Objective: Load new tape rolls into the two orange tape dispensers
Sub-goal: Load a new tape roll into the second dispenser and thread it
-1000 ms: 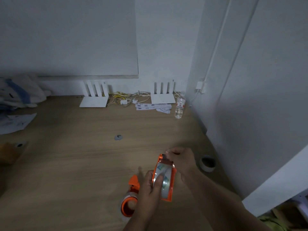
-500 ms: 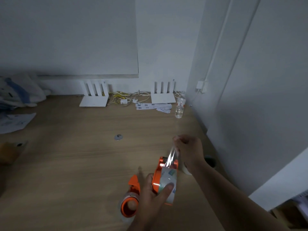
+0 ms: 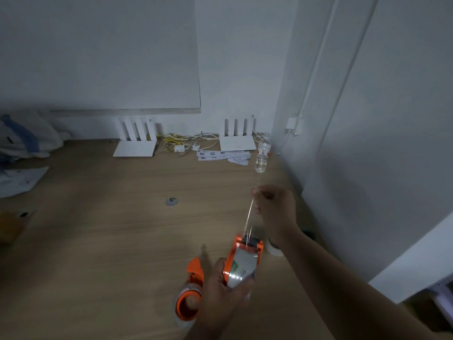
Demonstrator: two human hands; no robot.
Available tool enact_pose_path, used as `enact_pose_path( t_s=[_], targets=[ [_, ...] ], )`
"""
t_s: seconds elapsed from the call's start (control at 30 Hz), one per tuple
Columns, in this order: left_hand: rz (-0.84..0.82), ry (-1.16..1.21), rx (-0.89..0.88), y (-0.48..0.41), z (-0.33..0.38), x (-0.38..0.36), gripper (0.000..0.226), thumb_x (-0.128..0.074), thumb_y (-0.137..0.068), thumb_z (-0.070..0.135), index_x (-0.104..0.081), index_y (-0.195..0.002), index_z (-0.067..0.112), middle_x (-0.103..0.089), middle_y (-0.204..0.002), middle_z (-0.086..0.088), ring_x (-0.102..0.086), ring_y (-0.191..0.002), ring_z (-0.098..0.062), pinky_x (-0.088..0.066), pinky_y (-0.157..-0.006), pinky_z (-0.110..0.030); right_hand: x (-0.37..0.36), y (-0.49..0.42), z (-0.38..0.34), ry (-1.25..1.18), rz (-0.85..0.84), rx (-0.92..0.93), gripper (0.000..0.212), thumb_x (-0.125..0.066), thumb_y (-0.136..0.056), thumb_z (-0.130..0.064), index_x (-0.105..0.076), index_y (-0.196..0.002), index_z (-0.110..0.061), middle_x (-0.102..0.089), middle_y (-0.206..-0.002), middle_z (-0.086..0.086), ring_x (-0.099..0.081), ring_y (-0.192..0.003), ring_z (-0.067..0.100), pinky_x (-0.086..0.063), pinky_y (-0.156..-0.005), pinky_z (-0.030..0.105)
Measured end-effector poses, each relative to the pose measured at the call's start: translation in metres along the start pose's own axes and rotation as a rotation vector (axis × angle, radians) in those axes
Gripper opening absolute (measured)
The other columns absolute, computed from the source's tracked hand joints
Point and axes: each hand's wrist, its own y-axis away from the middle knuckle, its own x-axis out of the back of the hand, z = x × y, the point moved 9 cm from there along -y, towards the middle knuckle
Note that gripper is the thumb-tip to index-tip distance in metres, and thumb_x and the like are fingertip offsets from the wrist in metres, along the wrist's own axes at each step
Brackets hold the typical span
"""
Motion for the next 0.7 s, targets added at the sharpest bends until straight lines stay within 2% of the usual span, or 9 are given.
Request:
enact_pose_path(
  t_s=[0.07, 0.17, 0.23, 0.3, 0.4, 0.5, 0.57, 0.63, 0.7],
  targets=[
    [-0.024, -0.056, 0.015, 0.004, -0.011, -0.001, 0.046, -0.089, -0.058, 0.014, -0.065, -0.096, 0.022, -0.076, -0.09, -0.007, -0.073, -0.082, -0.015, -0.058, -0.065, -0.025, 0.002, -0.002, 0.0, 0.008, 0.021, -0.013, 0.025, -0.067, -0.083, -0.021, -0.067, -0.06, -0.012, -0.059, -0.049, 0.001, -0.052, -0.043, 0.011, -0.046, -0.049, 0.03],
    [0.021, -0.017, -0.032, 0.008, -0.009, 0.001, 0.046, -0.086, -0.058, 0.019, -0.067, -0.096, 0.037, -0.072, -0.094, -0.015, -0.072, -0.081, -0.019, -0.059, -0.067, -0.027, 0.003, -0.007, -0.002, 0.022, 0.023, -0.01, 0.028, -0.068, -0.082, -0.021, -0.066, -0.055, -0.018, -0.058, -0.047, -0.002, -0.052, -0.042, 0.011, -0.046, -0.05, 0.03],
    [0.043, 0.04, -0.075, 0.009, 0.004, 0.0, 0.055, -0.08, -0.062, 0.012, -0.065, -0.092, 0.055, -0.075, -0.091, -0.006, -0.072, -0.076, -0.015, -0.057, -0.066, -0.022, 0.003, -0.01, -0.004, -0.003, 0.022, -0.014, 0.026, -0.069, -0.081, -0.022, -0.067, -0.055, -0.021, -0.058, -0.046, -0.003, -0.053, -0.044, 0.013, -0.047, -0.053, 0.033],
    [0.015, 0.095, -0.097, 0.01, 0.018, -0.004, 0.064, -0.077, -0.067, 0.004, -0.063, -0.089, 0.063, -0.076, -0.087, 0.006, -0.071, -0.078, -0.01, -0.056, -0.069, -0.019, 0.002, -0.012, -0.012, 0.016, 0.03, 0.023, 0.029, -0.068, -0.081, -0.024, -0.065, -0.053, -0.02, -0.057, -0.045, -0.004, -0.052, -0.046, 0.012, -0.046, -0.055, 0.033],
    [0.02, 0.113, -0.121, 0.013, 0.033, -0.001, 0.068, -0.076, -0.072, -0.006, -0.065, -0.087, 0.06, -0.076, -0.083, 0.009, -0.069, -0.076, -0.007, -0.055, -0.068, -0.017, 0.001, -0.015, -0.023, 0.052, 0.015, 0.097, 0.03, -0.065, -0.083, -0.025, -0.063, -0.058, -0.008, -0.054, -0.047, 0.0, -0.049, -0.048, 0.014, -0.042, -0.054, 0.032],
    [0.017, 0.082, -0.153, 0.016, 0.038, 0.003, 0.053, -0.078, -0.067, 0.01, -0.065, -0.091, 0.056, -0.076, -0.086, 0.009, -0.069, -0.079, -0.008, -0.055, -0.07, -0.019, -0.005, -0.022, -0.018, -0.025, -0.047, 0.06, 0.036, -0.064, -0.085, -0.019, -0.06, -0.05, -0.013, -0.049, -0.047, 0.002, -0.044, -0.045, 0.016, -0.042, -0.05, 0.03],
    [0.029, 0.043, -0.161, 0.018, 0.04, 0.005, 0.04, -0.08, -0.067, 0.01, -0.069, -0.093, 0.038, -0.077, -0.087, 0.001, -0.071, -0.077, -0.01, -0.055, -0.067, -0.021, -0.008, -0.028, -0.005, -0.15, -0.085, -0.047, 0.036, -0.063, -0.087, -0.012, -0.061, -0.052, -0.014, -0.046, -0.051, 0.005, -0.041, -0.047, 0.017, -0.041, -0.048, 0.027],
    [0.04, 0.036, -0.162, 0.021, 0.043, 0.007, 0.03, -0.08, -0.068, -0.003, -0.07, -0.086, 0.02, -0.076, -0.077, -0.001, -0.068, -0.066, -0.005, -0.052, -0.058, -0.017, -0.01, -0.031, 0.004, -0.2, -0.123, -0.121, 0.027, -0.062, -0.089, -0.007, -0.064, -0.062, -0.008, -0.046, -0.054, 0.006, -0.041, -0.047, 0.017, -0.04, -0.045, 0.024],
    [0.044, 0.025, -0.174, 0.023, 0.053, 0.008, 0.031, -0.078, -0.068, -0.008, -0.069, -0.084, 0.016, -0.075, -0.07, 0.001, -0.065, -0.057, -0.001, -0.049, -0.052, -0.015, -0.008, -0.034, 0.008, -0.204, -0.132, -0.156, 0.02, -0.061, -0.09, -0.006, -0.065, -0.071, -0.002, -0.048, -0.055, 0.006, -0.043, -0.046, 0.016, -0.041, -0.045, 0.024]
  ],
)
